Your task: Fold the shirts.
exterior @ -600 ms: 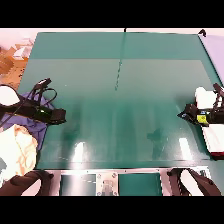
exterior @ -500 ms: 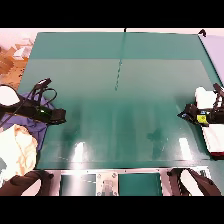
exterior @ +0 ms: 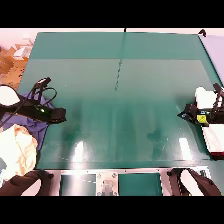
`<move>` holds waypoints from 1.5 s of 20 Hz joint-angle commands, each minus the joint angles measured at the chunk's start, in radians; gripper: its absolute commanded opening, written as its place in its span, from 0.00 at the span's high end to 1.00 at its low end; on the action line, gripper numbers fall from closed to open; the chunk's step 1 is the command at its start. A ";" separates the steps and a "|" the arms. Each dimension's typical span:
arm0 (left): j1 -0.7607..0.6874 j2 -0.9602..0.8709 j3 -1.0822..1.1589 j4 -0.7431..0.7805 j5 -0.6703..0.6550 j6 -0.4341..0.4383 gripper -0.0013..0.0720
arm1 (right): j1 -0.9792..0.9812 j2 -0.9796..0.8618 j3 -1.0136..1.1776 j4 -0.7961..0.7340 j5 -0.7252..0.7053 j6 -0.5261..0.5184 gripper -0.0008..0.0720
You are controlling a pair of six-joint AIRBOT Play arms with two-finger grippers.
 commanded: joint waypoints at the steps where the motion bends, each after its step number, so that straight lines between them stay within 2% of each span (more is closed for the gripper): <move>1: -0.001 0.001 0.000 0.000 0.024 0.005 0.95 | 0.001 0.001 0.000 0.000 -0.019 0.000 0.96; 8: -0.001 0.000 0.000 0.024 0.212 0.006 0.95 | 0.001 0.001 0.000 0.006 -0.028 0.002 0.97; 10: 0.000 0.000 0.000 0.168 0.279 0.005 0.94 | 0.001 0.001 0.000 0.034 -0.039 0.002 0.96; 11: 0.001 0.000 0.000 0.304 0.307 0.005 0.57 | 0.001 0.000 0.000 0.042 -0.076 0.002 0.96; 12: 0.006 0.000 0.000 0.426 0.330 -0.015 0.03 | 0.001 0.000 0.000 0.044 -0.096 0.002 0.96; 13: 0.010 0.000 0.000 0.564 0.346 -0.040 0.00 | 0.001 0.000 0.000 0.043 -0.104 0.002 0.92; 14: 0.026 -0.003 -0.002 0.644 0.355 -0.051 0.00 | 0.001 0.000 0.000 0.044 -0.108 0.002 0.76; 15: 0.053 -0.017 -0.006 0.684 0.358 -0.049 0.00 | 0.001 0.000 0.000 0.043 -0.114 0.001 0.66; 16: 0.093 -0.043 -0.014 0.702 0.365 -0.046 0.00 | 0.001 0.000 0.000 0.043 -0.124 0.001 0.61; 20: 0.237 -0.219 -0.048 0.710 0.475 -0.032 0.00 | 0.001 0.000 -0.003 0.043 -0.164 0.001 0.61; 22: 0.278 -0.315 -0.048 0.719 0.546 0.006 0.00 | 0.001 0.000 -0.003 0.043 -0.167 0.001 0.61; 24: 0.304 -0.395 -0.048 0.724 0.576 0.006 0.00 | 0.001 0.000 -0.003 0.043 -0.168 0.001 0.61; 26: 0.321 -0.454 -0.048 0.753 0.574 0.006 0.01 | 0.001 0.000 -0.002 0.044 -0.168 0.001 0.61; 27: 0.326 -0.473 -0.048 0.769 0.573 0.006 0.15 | 0.001 0.000 -0.002 0.044 -0.168 0.001 0.61; 28: 0.331 -0.480 -0.048 0.789 0.562 0.014 0.66 | 0.001 0.000 -0.002 0.044 -0.167 0.002 0.61; 29: 0.331 -0.479 -0.045 0.794 0.537 0.053 0.94 | 0.001 0.000 -0.002 0.046 -0.167 0.001 0.62; 30: 0.330 -0.479 -0.031 0.790 0.514 0.080 0.95 | 0.001 0.000 -0.002 0.047 -0.165 0.001 0.63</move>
